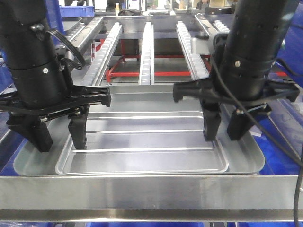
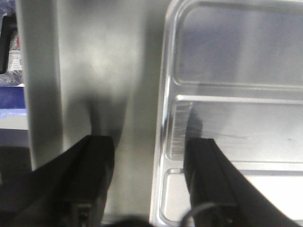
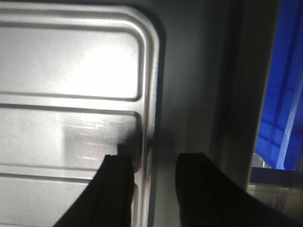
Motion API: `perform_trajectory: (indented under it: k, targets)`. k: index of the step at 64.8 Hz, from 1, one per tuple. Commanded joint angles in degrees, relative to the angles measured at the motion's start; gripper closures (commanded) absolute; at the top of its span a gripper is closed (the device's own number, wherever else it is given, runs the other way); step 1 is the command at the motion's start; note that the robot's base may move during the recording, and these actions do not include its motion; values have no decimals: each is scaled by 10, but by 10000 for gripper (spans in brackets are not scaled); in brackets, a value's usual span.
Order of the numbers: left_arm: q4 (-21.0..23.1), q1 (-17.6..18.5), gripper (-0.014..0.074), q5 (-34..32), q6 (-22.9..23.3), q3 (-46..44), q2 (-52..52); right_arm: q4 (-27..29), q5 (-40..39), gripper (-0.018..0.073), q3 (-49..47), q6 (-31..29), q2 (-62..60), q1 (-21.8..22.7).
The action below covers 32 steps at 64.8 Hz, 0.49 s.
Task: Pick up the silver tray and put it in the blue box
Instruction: 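Close both grippers on the tray's side rims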
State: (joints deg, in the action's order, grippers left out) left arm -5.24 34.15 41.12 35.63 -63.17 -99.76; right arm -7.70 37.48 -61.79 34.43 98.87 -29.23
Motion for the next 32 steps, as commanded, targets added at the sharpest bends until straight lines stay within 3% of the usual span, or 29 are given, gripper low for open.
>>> perform_trajectory:
  k: [1, 32]
  targets:
    - [-4, 5, 333, -12, 0, -16, 24, -12, -17, 206, -18, -3, -14, 0]
    - [-4, 5, 333, -10, 0, -16, 24, -12, -31, 206, -18, -3, -7, 0]
